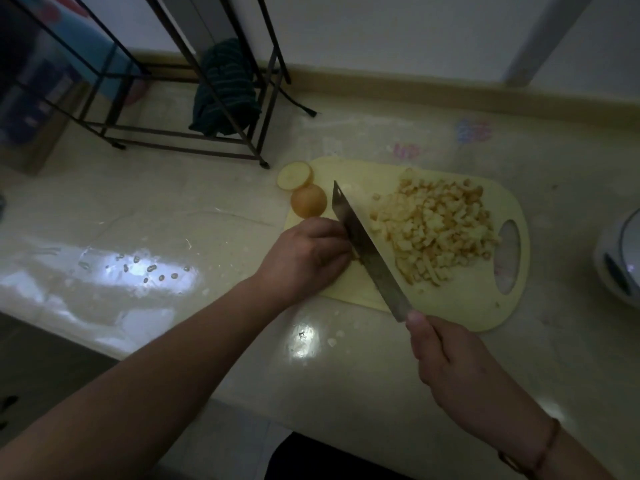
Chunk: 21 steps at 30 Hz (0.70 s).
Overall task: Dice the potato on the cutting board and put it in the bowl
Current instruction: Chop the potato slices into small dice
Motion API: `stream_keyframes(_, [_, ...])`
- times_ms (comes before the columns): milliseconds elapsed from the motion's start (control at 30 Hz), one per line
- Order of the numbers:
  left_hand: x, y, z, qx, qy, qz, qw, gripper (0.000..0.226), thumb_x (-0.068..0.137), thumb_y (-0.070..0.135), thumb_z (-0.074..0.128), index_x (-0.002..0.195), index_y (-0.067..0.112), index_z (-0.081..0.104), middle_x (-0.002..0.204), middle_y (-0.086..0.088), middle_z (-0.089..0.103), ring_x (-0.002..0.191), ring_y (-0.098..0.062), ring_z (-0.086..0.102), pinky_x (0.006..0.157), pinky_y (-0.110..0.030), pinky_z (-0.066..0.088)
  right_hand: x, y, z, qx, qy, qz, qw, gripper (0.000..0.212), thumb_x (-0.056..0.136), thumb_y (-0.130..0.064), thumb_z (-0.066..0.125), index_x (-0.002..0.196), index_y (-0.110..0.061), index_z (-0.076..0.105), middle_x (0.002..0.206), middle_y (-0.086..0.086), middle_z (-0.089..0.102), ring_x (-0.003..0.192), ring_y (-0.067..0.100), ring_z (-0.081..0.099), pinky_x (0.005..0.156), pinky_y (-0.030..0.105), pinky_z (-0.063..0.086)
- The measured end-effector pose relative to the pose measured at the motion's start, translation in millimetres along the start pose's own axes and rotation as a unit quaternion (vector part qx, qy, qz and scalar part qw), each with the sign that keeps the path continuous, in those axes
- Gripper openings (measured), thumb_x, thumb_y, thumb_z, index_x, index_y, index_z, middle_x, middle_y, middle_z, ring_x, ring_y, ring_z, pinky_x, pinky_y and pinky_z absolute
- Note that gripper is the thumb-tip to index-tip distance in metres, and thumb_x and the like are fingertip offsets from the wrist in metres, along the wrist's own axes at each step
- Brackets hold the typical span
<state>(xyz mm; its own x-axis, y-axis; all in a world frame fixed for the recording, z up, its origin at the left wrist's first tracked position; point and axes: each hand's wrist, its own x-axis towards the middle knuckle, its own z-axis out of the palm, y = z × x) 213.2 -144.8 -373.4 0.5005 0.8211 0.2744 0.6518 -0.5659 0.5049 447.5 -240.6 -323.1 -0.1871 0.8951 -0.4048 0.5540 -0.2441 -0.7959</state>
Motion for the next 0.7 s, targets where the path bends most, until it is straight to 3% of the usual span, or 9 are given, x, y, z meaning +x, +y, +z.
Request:
stream_keyframes(133, [-3.0,1.0,1.8,0.000,0.010,-0.012,1.000,0.019,0.089,0.021,0.067,0.093,0.007,0.079,0.103,-0.009,0.071,0.092,-0.018,0.066,0.078,-0.024,0.052,-0.7,8.3,-8.1,0.070,-0.013,0.067,0.995,0.065,0.087,-0.073,0.027,0.065,-0.014,0.045,0.047,-0.004,0.042,0.039,0.004,0.036,0.040,0.014,0.027])
stream_keyframes(233, [-3.3,1.4,4.5,-0.005,0.026,-0.028,0.999,0.021,0.088,0.024,0.067,0.089,0.007,0.079,0.101,-0.008,0.072,0.092,-0.016,0.065,0.078,-0.028,0.054,-5.6,9.8,-14.8,0.132,-0.027,0.120,0.984,0.058,0.091,-0.065,0.031,0.061,-0.018,0.044,0.047,-0.001,0.039,0.037,0.010,0.032,0.036,0.016,0.025])
stream_keyframes(433, [-3.2,-0.2,1.2,-0.010,0.025,-0.018,0.999,0.018,0.089,0.023,0.069,0.089,0.008,0.078,0.102,-0.006,0.071,0.093,-0.019,0.067,0.074,-0.034,0.056,-8.0,5.3,-10.0,0.055,0.003,0.049,0.997,0.063,0.083,-0.077,0.027,0.070,-0.020,0.050,0.048,-0.001,0.047,0.039,0.005,0.041,0.039,0.012,0.030])
stream_keyframes(600, [-10.1,-2.8,-1.2,-0.014,0.056,-0.029,0.998,0.016,0.087,0.017,0.069,0.088,0.004,0.078,0.099,-0.011,0.069,0.091,-0.025,0.067,0.073,-0.039,0.057,-11.2,1.9,-5.4,0.010,0.013,-0.009,1.000,0.056,0.083,-0.073,0.026,0.072,-0.024,0.050,0.050,-0.007,0.049,0.047,0.007,0.046,0.048,0.015,0.031])
stream_keyframes(700, [-13.3,-4.5,-0.3,0.004,0.072,-0.049,0.996,0.010,0.085,0.013,0.073,0.088,0.004,0.076,0.096,-0.010,0.069,0.087,-0.025,0.065,0.072,-0.039,0.054,-12.1,0.3,-2.3,0.011,0.004,-0.011,1.000,0.060,0.084,-0.072,0.027,0.069,-0.018,0.048,0.052,-0.005,0.050,0.048,0.007,0.045,0.050,0.017,0.031])
